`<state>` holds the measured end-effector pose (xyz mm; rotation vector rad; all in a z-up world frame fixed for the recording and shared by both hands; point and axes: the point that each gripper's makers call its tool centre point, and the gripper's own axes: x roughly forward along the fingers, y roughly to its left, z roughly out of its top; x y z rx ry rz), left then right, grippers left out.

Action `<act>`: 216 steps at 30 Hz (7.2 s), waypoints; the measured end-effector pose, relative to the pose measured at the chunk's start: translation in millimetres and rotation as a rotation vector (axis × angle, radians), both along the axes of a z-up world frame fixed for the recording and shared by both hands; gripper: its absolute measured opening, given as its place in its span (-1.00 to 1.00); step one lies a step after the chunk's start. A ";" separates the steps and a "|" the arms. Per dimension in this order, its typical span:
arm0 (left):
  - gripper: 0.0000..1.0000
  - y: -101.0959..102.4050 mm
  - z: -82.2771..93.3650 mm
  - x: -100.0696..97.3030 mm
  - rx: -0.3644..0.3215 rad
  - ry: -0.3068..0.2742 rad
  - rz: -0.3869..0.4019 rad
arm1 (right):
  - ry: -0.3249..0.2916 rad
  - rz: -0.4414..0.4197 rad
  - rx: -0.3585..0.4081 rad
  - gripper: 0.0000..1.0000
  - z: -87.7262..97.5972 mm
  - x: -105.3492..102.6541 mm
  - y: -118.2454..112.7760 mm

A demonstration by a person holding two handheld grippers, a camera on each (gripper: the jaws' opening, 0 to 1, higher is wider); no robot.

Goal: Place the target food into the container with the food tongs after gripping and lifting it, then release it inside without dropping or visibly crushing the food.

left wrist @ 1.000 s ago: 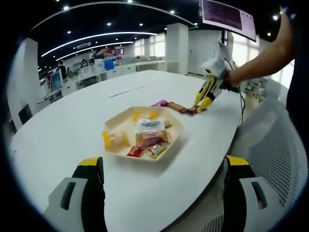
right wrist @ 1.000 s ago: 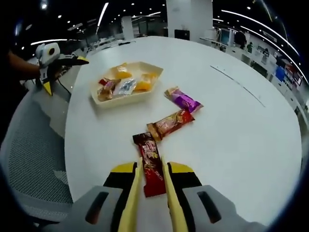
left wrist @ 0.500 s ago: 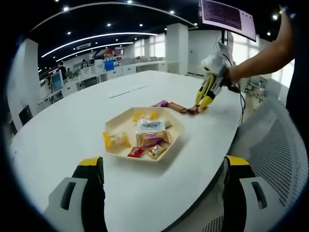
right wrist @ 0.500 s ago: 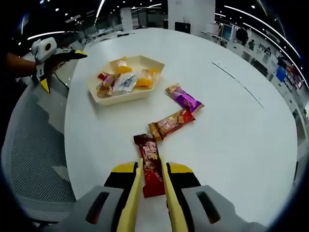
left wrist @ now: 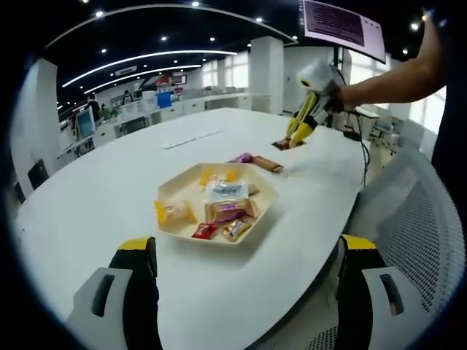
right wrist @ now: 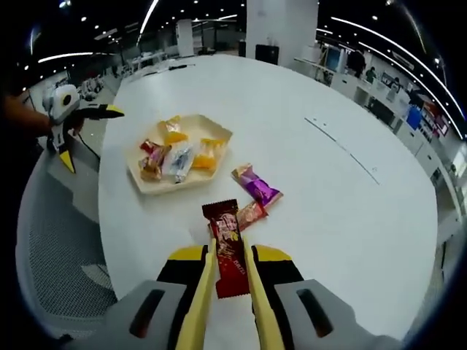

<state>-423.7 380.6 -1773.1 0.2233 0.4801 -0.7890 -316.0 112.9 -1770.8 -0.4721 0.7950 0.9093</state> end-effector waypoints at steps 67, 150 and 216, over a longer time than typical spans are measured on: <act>0.98 2.6 6.0 3.3 -0.010 -0.033 0.014 | -0.073 0.250 0.040 -0.55 63.7 23.1 201.6; 0.98 1.6 3.9 2.2 -0.004 -0.025 0.006 | -0.113 0.048 0.084 -0.44 79.4 53.3 124.9; 0.99 1.4 -6.2 0.1 0.003 0.046 0.018 | -0.034 0.375 -0.055 -0.43 -46.0 95.2 60.7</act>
